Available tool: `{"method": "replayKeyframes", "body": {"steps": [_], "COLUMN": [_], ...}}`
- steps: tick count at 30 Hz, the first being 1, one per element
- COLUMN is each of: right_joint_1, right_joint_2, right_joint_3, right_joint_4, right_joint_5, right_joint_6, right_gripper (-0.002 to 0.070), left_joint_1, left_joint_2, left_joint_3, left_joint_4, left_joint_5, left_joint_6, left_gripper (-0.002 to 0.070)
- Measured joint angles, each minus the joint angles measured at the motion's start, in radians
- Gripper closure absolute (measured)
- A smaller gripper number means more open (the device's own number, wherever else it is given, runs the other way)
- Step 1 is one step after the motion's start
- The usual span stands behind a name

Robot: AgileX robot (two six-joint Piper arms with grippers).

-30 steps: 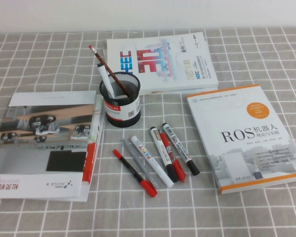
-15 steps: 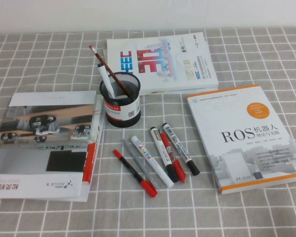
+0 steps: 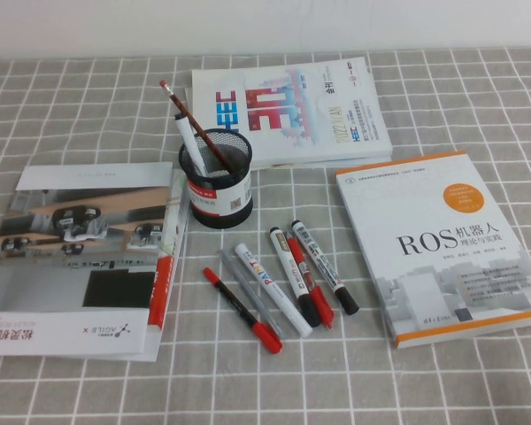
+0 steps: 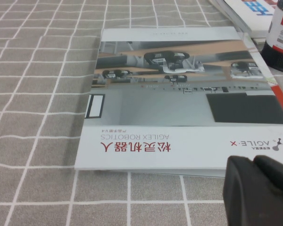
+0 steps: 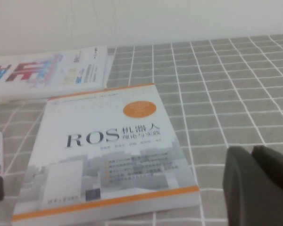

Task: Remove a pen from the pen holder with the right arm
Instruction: 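Take a marker out of the pen holder and lay it on the table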

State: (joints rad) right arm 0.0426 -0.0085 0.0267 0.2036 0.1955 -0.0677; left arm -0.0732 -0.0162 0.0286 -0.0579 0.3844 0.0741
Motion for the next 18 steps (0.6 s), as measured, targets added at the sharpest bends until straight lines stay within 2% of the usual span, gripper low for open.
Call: {"method": "replayKeyframes", "body": {"steps": [8, 18], "right_joint_1": [-0.001, -0.001], "right_joint_2": [0.0, 0.0], "right_joint_3": [0.0, 0.0], "right_joint_4": [-0.068, -0.062], "right_joint_5": [0.175, 0.198], "right_joint_6": [-0.005, -0.005], "right_gripper": [0.0689, 0.0689], "left_joint_1": [0.0, 0.0], "left_joint_2": [0.0, 0.0], "left_joint_3": [0.0, 0.0], "left_joint_4": [0.0, 0.0], "left_joint_5": [0.0, 0.0], "left_joint_6": [0.0, 0.0], "left_gripper": [0.0678, 0.0678]}}
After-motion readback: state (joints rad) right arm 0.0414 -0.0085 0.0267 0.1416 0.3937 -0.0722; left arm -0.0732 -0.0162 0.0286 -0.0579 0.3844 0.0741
